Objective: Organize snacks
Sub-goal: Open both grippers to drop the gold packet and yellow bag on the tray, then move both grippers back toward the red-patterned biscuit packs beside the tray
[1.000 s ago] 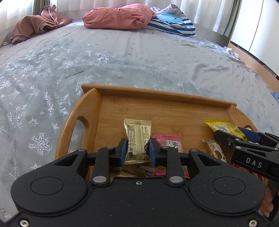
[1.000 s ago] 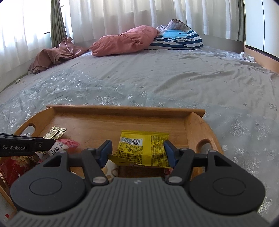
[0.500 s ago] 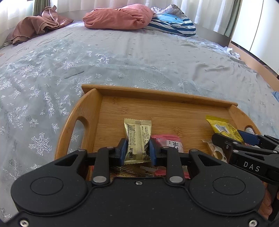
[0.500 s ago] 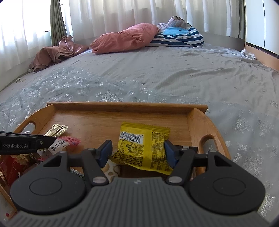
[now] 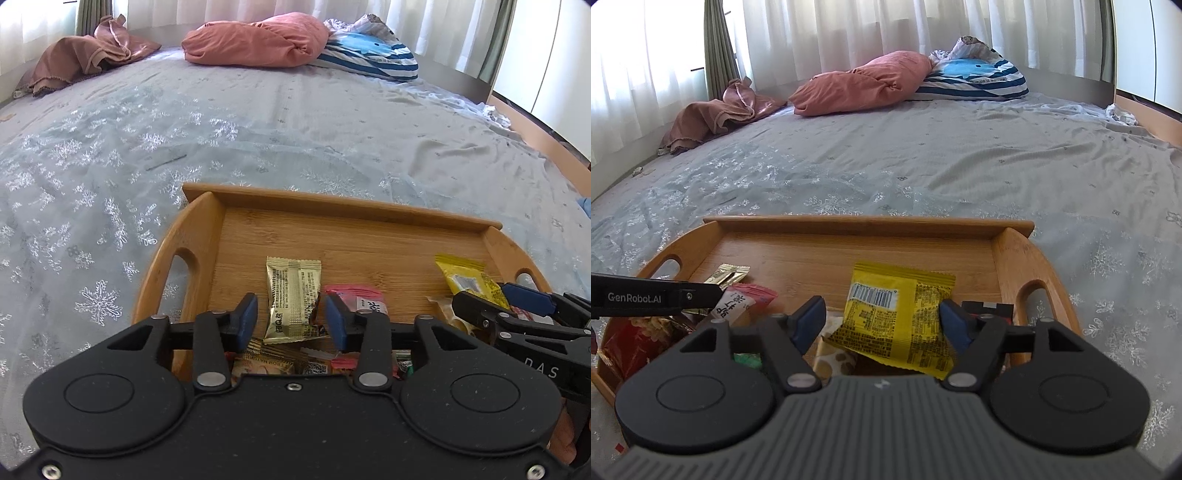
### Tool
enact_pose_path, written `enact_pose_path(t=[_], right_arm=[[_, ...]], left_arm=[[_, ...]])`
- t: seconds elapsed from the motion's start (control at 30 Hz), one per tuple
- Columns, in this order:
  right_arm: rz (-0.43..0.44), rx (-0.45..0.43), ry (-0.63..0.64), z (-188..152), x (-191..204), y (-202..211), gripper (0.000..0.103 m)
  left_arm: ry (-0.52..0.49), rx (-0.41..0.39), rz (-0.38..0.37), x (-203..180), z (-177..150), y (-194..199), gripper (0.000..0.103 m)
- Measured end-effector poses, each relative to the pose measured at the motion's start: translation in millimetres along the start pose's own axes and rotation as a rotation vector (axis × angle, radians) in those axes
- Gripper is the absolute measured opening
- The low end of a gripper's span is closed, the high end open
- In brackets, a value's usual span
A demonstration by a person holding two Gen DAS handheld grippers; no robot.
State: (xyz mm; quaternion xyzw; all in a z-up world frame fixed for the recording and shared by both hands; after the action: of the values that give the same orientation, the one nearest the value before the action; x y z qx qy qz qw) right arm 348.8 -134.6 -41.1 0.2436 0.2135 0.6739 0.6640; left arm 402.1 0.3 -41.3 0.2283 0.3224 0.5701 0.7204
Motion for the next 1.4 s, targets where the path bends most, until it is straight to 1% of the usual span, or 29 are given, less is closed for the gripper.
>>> enact_pose_path(t=[0.07,0.13,0.2,0.3,0.37,0.63,0.83,1.03,1.2,1.4], right_arm=[[0.001,-0.01,0.0,2,0,4,0.083],[0.004,-0.017,-0.003,4,-1,9,0.083],[0.01,-0.025,-0.011,5,-1,16,0.084],[0.026,-0.039,-0.022,7,-1,28,0.085],[0.033,-0.048,-0.02,5,0,37,0.086],[0.062,-0.091,-0.013,-5,1,79,0.088],[0.066,-0.123,0.014,-19,4,108,0.09],[0.062,-0.143,0.032,-36,6,128,0.094],[0.059,-0.151,0.044,-53,7,141,0.096],[0.04,-0.177,0.089,-72,8,154,0.101]], left_arm=[[0.0,-0.006,-0.004,-2,0,6,0.044],[0.001,-0.01,-0.01,-4,0,12,0.05],[0.002,-0.017,-0.013,-6,-1,20,0.06],[-0.004,-0.031,-0.023,-10,-6,35,0.069],[-0.013,-0.037,-0.023,-14,-11,45,0.072],[-0.042,-0.079,-0.04,-29,-33,89,0.078],[-0.089,-0.114,-0.04,-42,-50,116,0.081],[-0.083,-0.106,-0.065,-47,-75,130,0.083],[-0.095,-0.107,-0.058,-48,-94,139,0.084],[-0.103,-0.1,-0.057,-49,-114,143,0.088]])
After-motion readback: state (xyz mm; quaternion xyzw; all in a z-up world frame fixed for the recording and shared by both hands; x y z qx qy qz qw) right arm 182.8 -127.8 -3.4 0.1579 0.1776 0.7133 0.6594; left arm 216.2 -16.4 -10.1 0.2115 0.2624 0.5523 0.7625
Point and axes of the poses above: each gripper's, at about its wrist camera, not at the fingertips, and y roughly against the way its jaws point, x to its left, z to its top, the point moved 10 cm from there along -y, roughly the way its jaws point, and after that the axes turned 7 degrees about -z, right-handed, at the moved point
